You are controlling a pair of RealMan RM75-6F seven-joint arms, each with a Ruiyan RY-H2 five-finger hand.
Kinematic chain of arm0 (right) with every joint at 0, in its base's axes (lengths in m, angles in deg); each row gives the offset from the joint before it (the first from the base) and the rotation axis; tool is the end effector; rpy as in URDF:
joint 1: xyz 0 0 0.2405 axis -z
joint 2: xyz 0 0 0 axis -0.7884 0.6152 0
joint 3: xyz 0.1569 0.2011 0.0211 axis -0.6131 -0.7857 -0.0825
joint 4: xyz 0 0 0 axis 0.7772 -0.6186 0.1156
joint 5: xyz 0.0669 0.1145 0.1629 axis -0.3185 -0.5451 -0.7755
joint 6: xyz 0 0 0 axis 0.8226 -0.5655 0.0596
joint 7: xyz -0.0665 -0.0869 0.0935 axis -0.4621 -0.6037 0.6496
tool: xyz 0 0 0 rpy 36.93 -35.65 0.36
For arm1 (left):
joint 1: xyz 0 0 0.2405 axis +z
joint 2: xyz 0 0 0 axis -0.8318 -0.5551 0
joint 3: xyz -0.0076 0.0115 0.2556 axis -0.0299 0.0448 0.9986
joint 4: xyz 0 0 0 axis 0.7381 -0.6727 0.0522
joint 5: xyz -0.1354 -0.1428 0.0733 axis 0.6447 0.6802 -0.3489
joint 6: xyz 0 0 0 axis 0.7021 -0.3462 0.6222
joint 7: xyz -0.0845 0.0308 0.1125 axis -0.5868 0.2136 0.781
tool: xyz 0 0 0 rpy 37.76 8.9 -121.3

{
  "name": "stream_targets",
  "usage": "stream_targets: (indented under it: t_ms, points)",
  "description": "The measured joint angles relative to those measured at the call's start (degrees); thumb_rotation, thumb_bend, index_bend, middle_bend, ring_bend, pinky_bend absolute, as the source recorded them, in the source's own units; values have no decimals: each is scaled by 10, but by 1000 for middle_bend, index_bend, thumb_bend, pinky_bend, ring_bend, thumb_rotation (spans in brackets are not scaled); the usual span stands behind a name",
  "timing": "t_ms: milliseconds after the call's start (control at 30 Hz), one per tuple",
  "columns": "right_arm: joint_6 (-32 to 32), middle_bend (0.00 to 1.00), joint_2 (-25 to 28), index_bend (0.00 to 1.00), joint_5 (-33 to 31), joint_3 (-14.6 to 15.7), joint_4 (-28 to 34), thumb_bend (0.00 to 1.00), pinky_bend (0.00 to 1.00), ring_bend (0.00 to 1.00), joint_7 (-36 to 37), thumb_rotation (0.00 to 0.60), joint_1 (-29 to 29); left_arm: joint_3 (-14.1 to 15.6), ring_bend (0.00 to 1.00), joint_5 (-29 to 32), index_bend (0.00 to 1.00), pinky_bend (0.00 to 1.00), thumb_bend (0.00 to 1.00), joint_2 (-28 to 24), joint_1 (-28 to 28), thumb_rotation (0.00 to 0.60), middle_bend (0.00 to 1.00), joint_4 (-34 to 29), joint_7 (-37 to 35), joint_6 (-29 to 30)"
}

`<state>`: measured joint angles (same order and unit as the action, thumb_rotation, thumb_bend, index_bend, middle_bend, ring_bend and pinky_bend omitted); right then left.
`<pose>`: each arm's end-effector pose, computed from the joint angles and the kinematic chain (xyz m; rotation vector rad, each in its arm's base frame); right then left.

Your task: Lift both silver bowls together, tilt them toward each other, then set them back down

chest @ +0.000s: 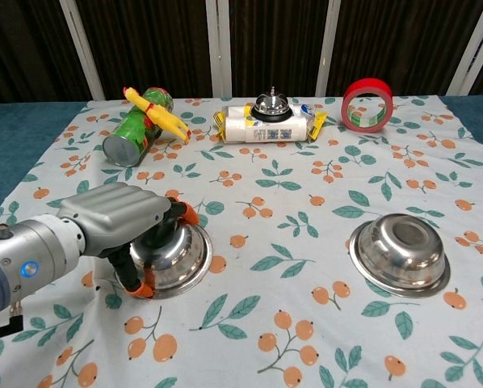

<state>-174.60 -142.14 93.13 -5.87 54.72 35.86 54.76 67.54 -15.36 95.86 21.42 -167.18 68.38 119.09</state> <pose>-0.3081 -0.1260 0.1767 1.4085 -0.9139 0.7061 -0.1230 0.2588 -0.0739 -2.0337 -0.7950 -0.6267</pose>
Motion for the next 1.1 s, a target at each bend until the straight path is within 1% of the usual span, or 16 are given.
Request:
stream_targets:
  t_ms: [167,333,433,633,867,967,1100]
  points:
    - [2,0,-2,0,-1,0,1,267,117,0,-5,600,-1,7,460,-16,467,643,409,-12,-2,600,591,-15,-15,14]
    - [4,0,-6,0,-2,-1,0,268,117,0,-12,600,-4,11,475,-48,478,659,434,-32,1,600,610,-31,-43,28]
    - [6,0,-12,0,4,-2,-3,267,117,0,-16,600,-8,15,477,-71,481,661,439,-56,5,600,612,-49,-73,35]
    - [31,0,-26,0,8,-7,-10,268,117,0,-20,600,-28,25,477,-114,481,662,441,-140,18,600,612,-105,-126,49]
    - [107,0,-48,0,2,-20,11,267,117,0,-56,600,-83,38,477,-166,482,661,441,-244,41,600,612,-170,-181,79]
    - [155,0,-66,0,-10,-27,20,266,117,0,-74,600,-114,46,477,-198,482,661,441,-283,55,600,612,-187,-217,92]
    - [224,0,-108,0,-41,-38,28,267,117,0,-108,600,-162,61,477,-245,482,661,443,-330,75,600,612,-200,-255,112]
